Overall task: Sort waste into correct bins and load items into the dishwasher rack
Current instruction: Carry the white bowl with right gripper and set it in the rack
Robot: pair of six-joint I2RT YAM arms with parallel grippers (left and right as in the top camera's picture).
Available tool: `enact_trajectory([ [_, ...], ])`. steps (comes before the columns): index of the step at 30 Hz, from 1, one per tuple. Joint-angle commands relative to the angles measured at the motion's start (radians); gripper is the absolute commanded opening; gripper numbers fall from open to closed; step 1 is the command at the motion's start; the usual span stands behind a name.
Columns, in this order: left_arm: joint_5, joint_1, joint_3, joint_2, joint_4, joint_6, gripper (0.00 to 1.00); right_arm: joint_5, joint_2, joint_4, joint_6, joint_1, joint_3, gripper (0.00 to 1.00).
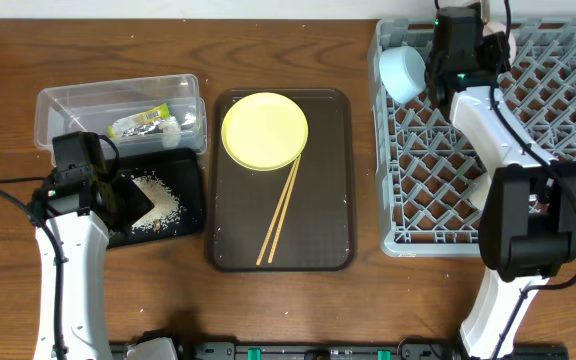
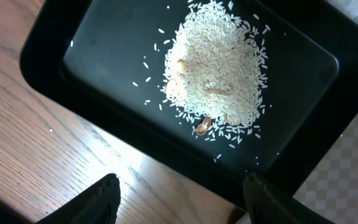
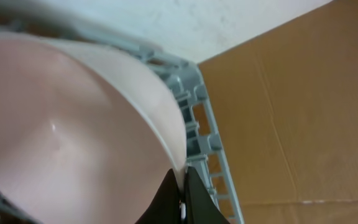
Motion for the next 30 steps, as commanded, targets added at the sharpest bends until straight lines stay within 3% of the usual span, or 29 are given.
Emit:
enact_trajectory([
  [1,-0.008,0.003,0.004,-0.002,-0.001,-0.006,0.66,-0.032,0.013,-0.079,0.048,0.039,-0.003,0.01],
  [11,-0.007,0.003,0.004,-0.002,-0.001,-0.006,0.66,-0.032,-0.003,-0.301,0.330,0.089,-0.002,0.01],
  [30,-0.007,0.003,0.004,-0.002,-0.004,-0.006,0.66,-0.184,-0.101,-0.514,0.521,0.135,-0.002,0.09],
])
